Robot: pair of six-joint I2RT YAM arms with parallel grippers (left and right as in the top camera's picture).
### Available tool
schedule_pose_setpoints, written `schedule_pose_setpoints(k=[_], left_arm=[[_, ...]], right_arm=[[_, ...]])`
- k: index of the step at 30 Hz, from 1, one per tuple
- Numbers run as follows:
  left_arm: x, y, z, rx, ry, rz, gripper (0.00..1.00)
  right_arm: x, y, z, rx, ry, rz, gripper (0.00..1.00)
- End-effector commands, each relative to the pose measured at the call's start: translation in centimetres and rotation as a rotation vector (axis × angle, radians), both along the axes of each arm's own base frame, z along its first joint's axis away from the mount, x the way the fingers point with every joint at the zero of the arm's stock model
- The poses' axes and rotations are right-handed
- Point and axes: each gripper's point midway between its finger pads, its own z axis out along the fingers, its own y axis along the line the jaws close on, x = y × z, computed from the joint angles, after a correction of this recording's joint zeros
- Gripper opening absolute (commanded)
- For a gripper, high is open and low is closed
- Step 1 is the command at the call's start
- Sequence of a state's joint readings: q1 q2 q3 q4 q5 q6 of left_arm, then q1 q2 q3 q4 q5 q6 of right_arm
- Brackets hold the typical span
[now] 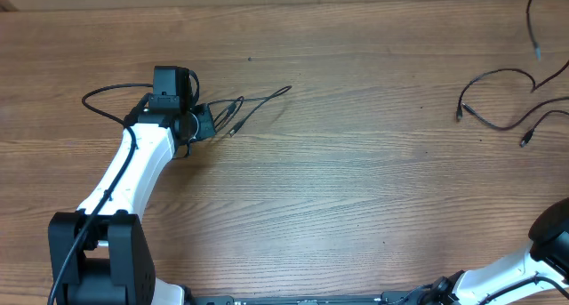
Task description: Untangle cables
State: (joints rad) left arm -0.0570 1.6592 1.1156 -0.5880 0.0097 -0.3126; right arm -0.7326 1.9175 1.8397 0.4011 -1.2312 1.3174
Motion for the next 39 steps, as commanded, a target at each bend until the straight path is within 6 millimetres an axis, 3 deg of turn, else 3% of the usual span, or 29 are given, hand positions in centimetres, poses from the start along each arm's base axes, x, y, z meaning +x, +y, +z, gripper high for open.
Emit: schedule_pose_setpoints(k=[1, 6, 10, 19, 23, 24, 26, 27, 28, 32, 39], left_arm=[[0.3, 0.6, 0.0, 0.01, -0.003, 0.024, 0.04], [0.3, 0.5, 0.0, 0.005, -0.003, 0.022, 0.04], [0.3, 0.5, 0.0, 0.004, -0.003, 0.021, 0.04], [0.2, 0.3, 0.0, -0.003, 0.001, 0.017, 0.04], [0.2, 0.1, 0.0, -0.013, 0.002, 0.013, 0.04], [0.2, 0.1, 0.0, -0.013, 0.002, 0.012, 0.04], [0.2, 0.0, 0.0, -0.019, 0.003, 0.009, 0.04], [0.2, -0.1, 0.0, -0.023, 0.003, 0.008, 0.04], [0.2, -0.1, 0.0, -0.026, 0.002, 0.006, 0.04], [0.2, -0.1, 0.0, -0.027, 0.003, 0.006, 0.04], [0.2, -0.4, 0.0, -0.04, 0.004, 0.0, 0.04]], right_arm=[[-0.4, 1.1, 2.0, -0.121, -0.096, -0.014, 0.04], [-0.2, 1.3, 1.9, -0.227, -0.159, -0.028, 0.04], [0.5, 0.3, 0.5, -0.266, -0.139, -0.084, 0.04], [2.5, -5.3, -6.2, -0.363, 0.094, -0.385, 0.04], [2.5, -7.2, -7.7, -0.443, 0.153, -0.484, 0.04], [2.5, -7.7, -8.0, -0.453, 0.17, -0.508, 0.15], [2.2, -8.9, -9.0, -0.461, 0.227, -0.571, 0.67], [2.1, -9.4, -9.5, -0.46, 0.257, -0.602, 0.87], [1.9, -9.9, -9.9, -0.458, 0.282, -0.626, 1.0], [1.4, -11.0, -11.2, -0.453, 0.358, -0.688, 1.0], [1.5, -10.1, -11.3, -0.439, 0.352, -0.638, 1.0]])
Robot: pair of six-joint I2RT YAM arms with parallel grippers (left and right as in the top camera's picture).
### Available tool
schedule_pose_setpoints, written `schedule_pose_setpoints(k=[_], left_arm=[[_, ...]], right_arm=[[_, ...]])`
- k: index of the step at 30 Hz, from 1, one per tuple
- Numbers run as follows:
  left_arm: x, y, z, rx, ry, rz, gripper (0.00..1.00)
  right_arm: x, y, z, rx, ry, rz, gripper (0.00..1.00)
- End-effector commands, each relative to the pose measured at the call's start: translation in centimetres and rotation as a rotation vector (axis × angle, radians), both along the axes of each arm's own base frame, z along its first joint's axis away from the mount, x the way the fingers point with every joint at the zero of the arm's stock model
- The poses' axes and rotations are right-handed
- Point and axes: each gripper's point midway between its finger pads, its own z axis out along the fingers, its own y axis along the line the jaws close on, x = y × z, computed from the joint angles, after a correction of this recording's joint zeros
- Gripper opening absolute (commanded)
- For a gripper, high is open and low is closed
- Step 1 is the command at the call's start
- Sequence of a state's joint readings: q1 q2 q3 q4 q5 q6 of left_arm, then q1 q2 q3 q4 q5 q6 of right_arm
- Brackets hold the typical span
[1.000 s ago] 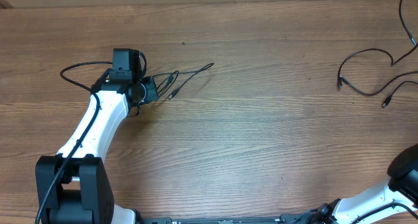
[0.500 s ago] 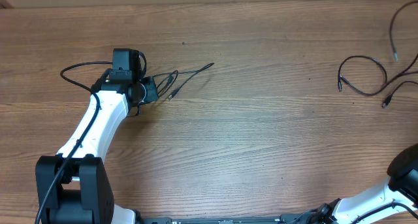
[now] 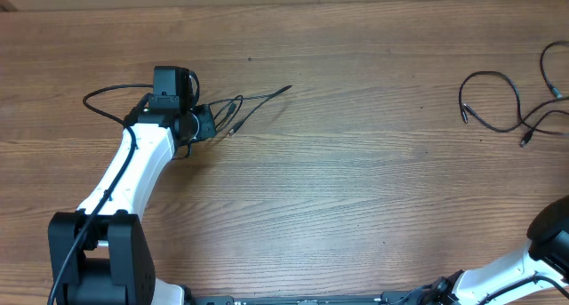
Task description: Untangle cables
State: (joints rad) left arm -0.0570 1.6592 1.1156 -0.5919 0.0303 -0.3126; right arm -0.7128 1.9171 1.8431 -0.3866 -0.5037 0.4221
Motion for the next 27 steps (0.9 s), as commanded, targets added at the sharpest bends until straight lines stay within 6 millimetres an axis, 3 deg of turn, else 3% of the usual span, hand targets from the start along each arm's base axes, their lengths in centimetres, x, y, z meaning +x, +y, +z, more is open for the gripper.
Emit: schedule_pose_setpoints(k=[1, 6, 11, 17, 21, 27], left_arm=[[0.3, 0.0, 0.1, -0.021, -0.001, 0.009, 0.04], [0.3, -0.3, 0.1, -0.032, -0.001, -0.004, 0.04], [0.4, -2.0, 0.4, -0.094, -0.018, -0.102, 0.04], [1.0, -3.2, 1.9, -0.153, -0.074, -0.156, 0.04], [1.7, -4.6, 4.9, -0.212, -0.177, -0.228, 0.04], [1.8, -7.1, 11.9, -0.328, -0.389, -0.342, 0.04]], right_arm=[[-0.2, 0.9, 2.2, -0.029, -0.04, 0.037, 1.0], [0.1, 3.5, 2.8, 0.012, -0.082, 0.183, 1.0], [-0.1, 6.7, 3.6, 0.016, -0.128, 0.377, 1.0], [-0.3, 10.8, 4.1, 0.08, -0.161, 0.558, 1.0], [-0.2, 13.8, 4.1, 0.12, -0.163, 0.658, 1.0], [0.8, 19.6, 3.0, 0.17, -0.114, 0.776, 1.0]])
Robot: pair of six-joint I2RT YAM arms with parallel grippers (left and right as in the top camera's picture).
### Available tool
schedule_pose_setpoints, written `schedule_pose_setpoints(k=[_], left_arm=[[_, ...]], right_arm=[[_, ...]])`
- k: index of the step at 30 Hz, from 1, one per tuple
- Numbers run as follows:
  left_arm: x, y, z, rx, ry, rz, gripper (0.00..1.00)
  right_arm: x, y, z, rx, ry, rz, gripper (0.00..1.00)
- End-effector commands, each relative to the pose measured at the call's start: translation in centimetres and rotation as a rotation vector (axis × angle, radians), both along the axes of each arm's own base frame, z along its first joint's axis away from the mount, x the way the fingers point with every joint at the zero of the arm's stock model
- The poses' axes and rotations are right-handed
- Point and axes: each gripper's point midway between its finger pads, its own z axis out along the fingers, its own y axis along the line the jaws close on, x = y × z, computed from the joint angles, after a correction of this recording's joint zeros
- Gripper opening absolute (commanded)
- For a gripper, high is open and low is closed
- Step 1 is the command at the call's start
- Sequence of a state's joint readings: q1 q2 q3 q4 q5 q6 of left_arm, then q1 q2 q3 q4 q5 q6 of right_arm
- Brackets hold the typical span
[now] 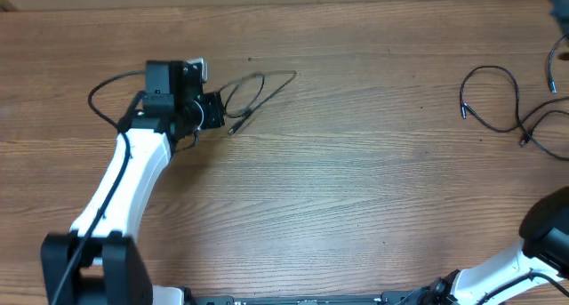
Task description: Untangle cables
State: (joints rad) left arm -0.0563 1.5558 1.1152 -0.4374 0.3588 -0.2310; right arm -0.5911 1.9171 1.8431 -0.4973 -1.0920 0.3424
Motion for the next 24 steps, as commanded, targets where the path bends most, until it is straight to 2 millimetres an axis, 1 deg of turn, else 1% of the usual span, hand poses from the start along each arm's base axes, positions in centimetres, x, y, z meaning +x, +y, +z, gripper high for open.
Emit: schedule_pose_setpoints(k=[1, 3, 6, 7, 10, 12, 13, 15, 20, 22, 24], left_arm=[[-0.7, -1.7, 6.2, -0.093, -0.165, -0.103, 0.04], [-1.2, -1.9, 8.2, -0.104, -0.217, -0.117, 0.04], [-2.0, -2.0, 10.5, -0.113, -0.273, -0.125, 0.04], [-2.4, -2.1, 11.4, -0.118, -0.296, -0.127, 0.04], [-3.1, -2.0, 13.2, -0.118, -0.344, -0.127, 0.04], [-3.5, -1.9, 14.1, -0.112, -0.37, -0.122, 0.04], [-3.6, -1.8, 14.4, -0.11, -0.379, -0.12, 0.04], [-3.9, -1.8, 14.8, -0.11, -0.391, -0.121, 0.04], [-4.2, -1.7, 14.2, -0.104, -0.363, -0.118, 0.04], [-4.2, -1.0, 13.5, -0.071, -0.339, -0.084, 0.04], [-4.1, 0.1, 12.6, -0.021, -0.308, -0.033, 0.04]], right_arm=[[0.0, 5.0, 1.4, -0.011, -0.024, 0.122, 1.0], [0.2, 7.9, 0.9, -0.002, -0.002, 0.181, 1.0], [0.3, 12.0, 0.3, 0.009, 0.035, 0.26, 1.0], [0.2, 13.8, 0.0, 0.014, 0.055, 0.292, 1.0], [-0.4, 18.5, -1.0, 0.004, 0.097, 0.384, 1.0], [-1.0, 21.5, -2.0, -0.006, 0.149, 0.428, 1.0], [-1.2, 22.8, -2.4, -0.013, 0.174, 0.44, 1.0], [-1.9, 25.8, -3.5, -0.041, 0.225, 0.473, 1.0], [-4.4, 31.8, -4.1, -0.094, 0.216, 0.628, 1.0], [-5.5, 33.9, -4.3, -0.106, 0.215, 0.682, 1.0], [-6.6, 35.6, -4.2, -0.093, 0.225, 0.733, 1.0]])
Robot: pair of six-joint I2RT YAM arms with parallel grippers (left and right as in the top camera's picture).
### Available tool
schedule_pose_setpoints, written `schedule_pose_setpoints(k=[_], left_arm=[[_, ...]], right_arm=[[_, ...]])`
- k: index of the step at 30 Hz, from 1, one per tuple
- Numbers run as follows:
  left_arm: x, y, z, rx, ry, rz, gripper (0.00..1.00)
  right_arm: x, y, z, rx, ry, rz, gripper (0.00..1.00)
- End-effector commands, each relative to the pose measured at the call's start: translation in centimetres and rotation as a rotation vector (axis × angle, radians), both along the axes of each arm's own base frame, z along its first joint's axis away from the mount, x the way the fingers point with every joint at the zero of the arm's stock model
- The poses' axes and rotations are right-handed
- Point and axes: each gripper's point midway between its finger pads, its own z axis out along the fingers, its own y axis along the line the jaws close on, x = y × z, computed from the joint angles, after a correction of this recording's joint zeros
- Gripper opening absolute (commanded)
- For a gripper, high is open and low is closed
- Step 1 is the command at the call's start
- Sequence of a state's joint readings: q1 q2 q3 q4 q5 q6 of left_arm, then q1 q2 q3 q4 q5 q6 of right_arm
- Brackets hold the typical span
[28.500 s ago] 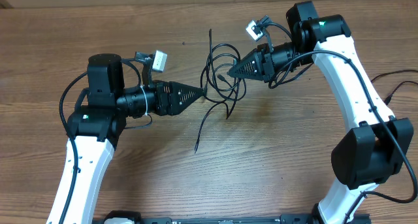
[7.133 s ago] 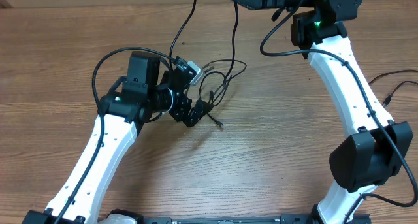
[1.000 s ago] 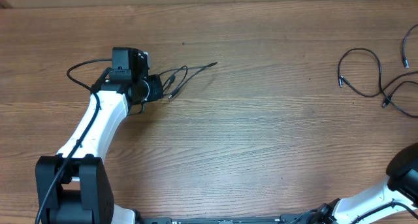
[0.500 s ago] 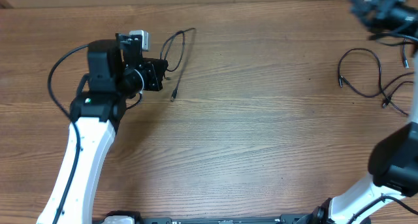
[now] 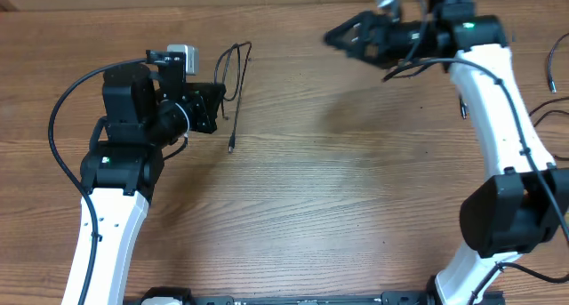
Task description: Untangle cables
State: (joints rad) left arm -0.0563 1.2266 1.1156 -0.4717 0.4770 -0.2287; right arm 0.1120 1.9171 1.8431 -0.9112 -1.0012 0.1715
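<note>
A thin black cable (image 5: pixel 236 83) is pinched in my left gripper (image 5: pixel 217 106), which is shut on it and raised above the table at the left. From the fingers the cable loops up toward the far edge, and its plug end (image 5: pixel 230 148) hangs down. My right gripper (image 5: pixel 331 36) is high over the far middle of the table and points left toward that cable. It is a little blurred, its fingers look spread, and nothing is between them. A hand's width of bare wood separates it from the cable.
More black cable lies at the far right, with one end (image 5: pixel 550 74) near the table edge and another piece (image 5: pixel 463 109) partly hidden behind the right arm (image 5: pixel 498 92). The wooden table (image 5: pixel 338 189) fills the view.
The left gripper has lifted with the cable, which now hangs instead of lying flat. The right arm, out of view before, now reaches across the far side toward the left.
First the left gripper rested on a bunched cable on the table while the cables at far right shifted. Then it rose slightly and the loop opened out. Now it holds that cable up, and the right gripper has come in opposite it.
</note>
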Motion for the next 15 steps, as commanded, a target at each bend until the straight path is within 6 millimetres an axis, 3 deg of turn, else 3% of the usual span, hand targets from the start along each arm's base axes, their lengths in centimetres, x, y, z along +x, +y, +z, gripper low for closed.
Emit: schedule_pose_setpoints(k=[1, 6, 11, 15], left_arm=[[0.3, 2.2, -0.2, 0.082, -0.001, 0.093, 0.04], [0.1, 2.6, -0.7, 0.106, 0.018, 0.105, 0.04], [0.1, 1.2, 0.4, 0.082, -0.041, 0.014, 0.04], [-0.3, -0.9, 2.1, 0.048, -0.133, -0.124, 0.04]], right_arm=[[-1.7, 2.3, 1.7, 0.013, -0.062, 0.081, 1.0], [-4.4, 5.4, 3.0, 0.107, -0.02, 0.2, 0.87], [-5.6, 7.1, 3.0, 0.125, 0.134, 0.182, 0.72], [-5.9, 8.0, 3.2, 0.14, 0.233, 0.156, 0.73]])
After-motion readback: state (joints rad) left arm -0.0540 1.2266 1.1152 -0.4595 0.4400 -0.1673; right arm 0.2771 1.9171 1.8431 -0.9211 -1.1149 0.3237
